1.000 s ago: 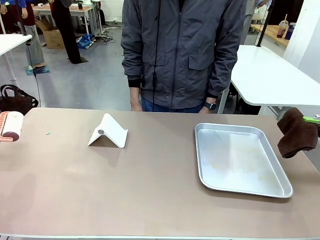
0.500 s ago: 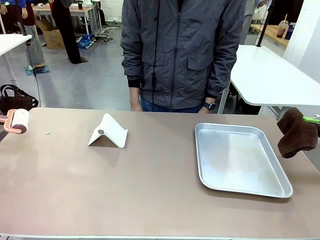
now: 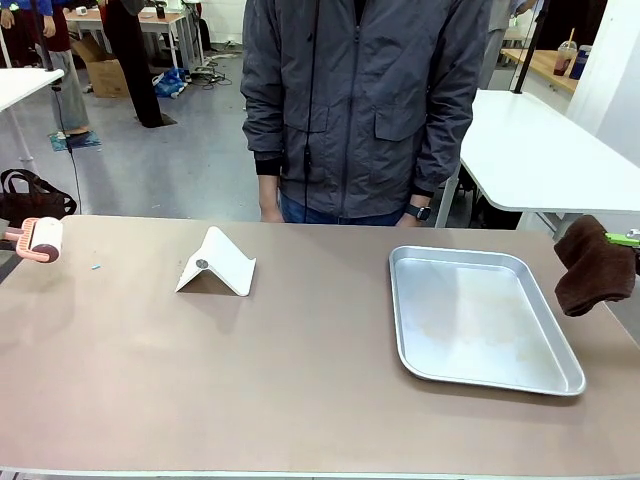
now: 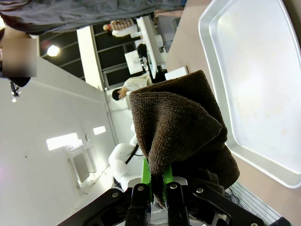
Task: Clean the surface of the table.
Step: Clean the area not pointed to by the person.
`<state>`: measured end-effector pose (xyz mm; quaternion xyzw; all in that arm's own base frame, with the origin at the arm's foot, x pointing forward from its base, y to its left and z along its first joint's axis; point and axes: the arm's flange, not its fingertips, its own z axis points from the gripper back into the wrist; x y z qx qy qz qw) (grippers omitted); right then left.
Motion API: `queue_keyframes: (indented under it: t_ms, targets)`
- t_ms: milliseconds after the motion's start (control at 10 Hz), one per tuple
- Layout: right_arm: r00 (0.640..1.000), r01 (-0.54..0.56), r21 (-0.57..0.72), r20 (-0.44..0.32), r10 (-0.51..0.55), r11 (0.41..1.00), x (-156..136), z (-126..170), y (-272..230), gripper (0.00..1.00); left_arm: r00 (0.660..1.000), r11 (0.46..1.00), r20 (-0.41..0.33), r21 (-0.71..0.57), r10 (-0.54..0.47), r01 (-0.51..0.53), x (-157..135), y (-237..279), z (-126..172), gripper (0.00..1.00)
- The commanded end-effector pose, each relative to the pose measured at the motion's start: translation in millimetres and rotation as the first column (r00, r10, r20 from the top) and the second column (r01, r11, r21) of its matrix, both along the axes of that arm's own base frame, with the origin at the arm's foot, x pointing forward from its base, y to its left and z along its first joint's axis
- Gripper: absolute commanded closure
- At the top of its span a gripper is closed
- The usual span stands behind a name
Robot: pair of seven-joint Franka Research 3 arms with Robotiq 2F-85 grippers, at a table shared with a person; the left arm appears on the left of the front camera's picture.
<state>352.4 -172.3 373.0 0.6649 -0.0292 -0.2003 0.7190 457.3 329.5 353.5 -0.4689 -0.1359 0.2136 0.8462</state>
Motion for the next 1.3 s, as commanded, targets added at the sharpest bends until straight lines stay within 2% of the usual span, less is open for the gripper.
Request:
queue_keyframes:
  t_ms: [0, 300, 700, 900, 1000, 1200]
  targets:
    - [1.000, -0.002, -0.003, 0.007, 0.002, 1.000, 0.6, 3.4, 0.0, 0.89, 1.000, 1.000, -0.021, -0.002, 0.009, -0.009, 11.0, 3.4, 1.8, 0.78]
    - [1.000, -0.002, -0.003, 0.007, 0.002, 1.000, 0.6, 3.4, 0.0, 0.89, 0.998, 1.000, -0.063, 0.011, 0.024, -0.023, 33.9, 3.7, -15.1, 0.78]
    - [1.000, -0.002, -0.003, 0.007, 0.002, 1.000, 0.6, 3.4, 0.0, 0.89, 0.996, 0.996, -0.069, 0.063, 0.059, -0.055, 51.3, -5.2, -31.5, 0.78]
    - [1.000, -0.002, -0.003, 0.007, 0.002, 1.000, 0.6, 3.4, 0.0, 0.89, 0.996, 0.997, -0.092, 0.076, 0.010, -0.003, 51.4, -14.4, -35.1, 0.78]
    - [1.000, -0.002, -0.003, 0.007, 0.002, 1.000, 0.6, 3.4, 0.0, 0.89, 0.994, 0.996, -0.094, 0.072, -0.046, 0.053, 48.8, -19.6, -34.9, 0.78]
    - [1.000, -0.002, -0.003, 0.007, 0.002, 1.000, 0.6, 3.4, 0.0, 0.89, 0.988, 0.985, -0.070, 0.098, -0.136, 0.143, 46.4, -23.0, -33.3, 0.78]
